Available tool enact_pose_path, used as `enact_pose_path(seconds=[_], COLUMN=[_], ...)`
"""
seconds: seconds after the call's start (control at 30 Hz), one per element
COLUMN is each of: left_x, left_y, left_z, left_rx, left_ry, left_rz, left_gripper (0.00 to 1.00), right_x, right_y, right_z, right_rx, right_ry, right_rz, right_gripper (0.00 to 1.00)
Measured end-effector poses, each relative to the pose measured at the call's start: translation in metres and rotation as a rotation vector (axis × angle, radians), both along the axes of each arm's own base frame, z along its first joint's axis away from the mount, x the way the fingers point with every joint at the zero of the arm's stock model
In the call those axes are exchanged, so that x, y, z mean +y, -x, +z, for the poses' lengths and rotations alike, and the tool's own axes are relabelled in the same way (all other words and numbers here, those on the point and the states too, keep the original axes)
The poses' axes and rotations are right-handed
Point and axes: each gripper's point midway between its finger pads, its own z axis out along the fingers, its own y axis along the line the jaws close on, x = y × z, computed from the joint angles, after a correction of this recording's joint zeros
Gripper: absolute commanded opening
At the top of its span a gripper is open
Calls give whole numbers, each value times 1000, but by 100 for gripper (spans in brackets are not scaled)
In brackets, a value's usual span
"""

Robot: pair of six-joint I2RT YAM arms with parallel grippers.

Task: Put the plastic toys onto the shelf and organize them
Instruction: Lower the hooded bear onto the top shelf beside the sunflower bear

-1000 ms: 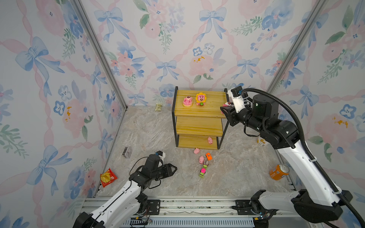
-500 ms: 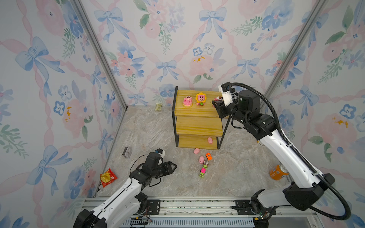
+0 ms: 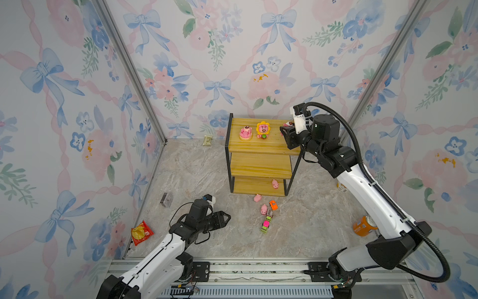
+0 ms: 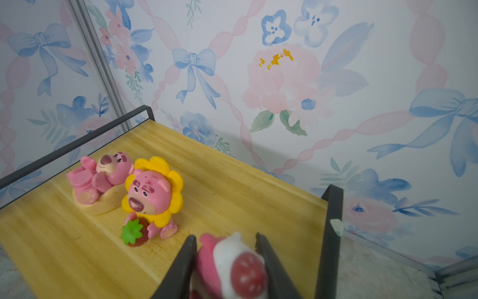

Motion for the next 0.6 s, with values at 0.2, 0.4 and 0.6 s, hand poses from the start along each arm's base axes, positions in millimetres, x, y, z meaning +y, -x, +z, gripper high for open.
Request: enact_pose_path(seconds=[0.2, 0.4, 0.6], left_x=[1, 2, 4], left_y=[-1, -2, -5], left_z=[0, 1, 5], left_rx=[-5, -14, -34], left_ry=[-5, -8, -8], left_rz=[5, 8, 18], left_gripper=[55, 56, 57], right_x=[5, 5, 6], right_y=[-7, -8, -7], right_z=[-14, -15, -15], right_rx=[30, 32, 36], right_ry=[12, 11, 4], right_rz=[3, 2, 7], right_gripper=[16, 18, 19])
